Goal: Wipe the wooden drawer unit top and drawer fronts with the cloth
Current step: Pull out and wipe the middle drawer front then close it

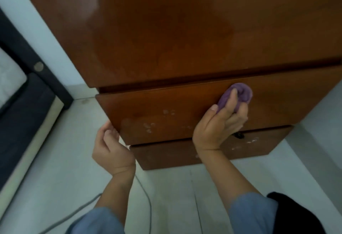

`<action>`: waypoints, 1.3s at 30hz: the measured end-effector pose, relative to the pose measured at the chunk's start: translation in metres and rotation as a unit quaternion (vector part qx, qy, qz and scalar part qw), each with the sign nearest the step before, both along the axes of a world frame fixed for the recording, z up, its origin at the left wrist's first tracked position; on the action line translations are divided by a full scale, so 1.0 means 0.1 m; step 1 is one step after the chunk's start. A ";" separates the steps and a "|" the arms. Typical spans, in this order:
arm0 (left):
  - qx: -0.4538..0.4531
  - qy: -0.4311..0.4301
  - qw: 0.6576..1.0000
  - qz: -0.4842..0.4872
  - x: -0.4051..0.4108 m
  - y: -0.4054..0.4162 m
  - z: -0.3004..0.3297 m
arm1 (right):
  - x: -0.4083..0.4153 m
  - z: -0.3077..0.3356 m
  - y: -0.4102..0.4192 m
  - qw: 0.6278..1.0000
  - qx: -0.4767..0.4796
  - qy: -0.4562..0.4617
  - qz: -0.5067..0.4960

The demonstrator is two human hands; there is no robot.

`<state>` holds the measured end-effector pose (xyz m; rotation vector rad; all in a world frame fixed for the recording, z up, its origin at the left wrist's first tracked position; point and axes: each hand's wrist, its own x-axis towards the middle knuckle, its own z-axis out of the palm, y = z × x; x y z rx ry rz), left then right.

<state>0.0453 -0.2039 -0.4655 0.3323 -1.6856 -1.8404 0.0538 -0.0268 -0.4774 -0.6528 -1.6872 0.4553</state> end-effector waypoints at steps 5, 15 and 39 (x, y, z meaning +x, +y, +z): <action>0.088 -0.073 0.991 -0.071 -0.03 -0.22 0.16 | -0.16 -0.02 -0.92 0.987 0.090 -0.052 0.122; 0.179 -0.186 0.941 -0.220 0.01 -0.60 0.20 | -0.03 0.20 -1.65 0.847 0.331 -0.260 0.325; 0.109 -0.165 0.980 -0.024 -0.06 -0.12 -0.42 | 0.11 -0.60 0.07 0.998 0.004 -0.041 0.051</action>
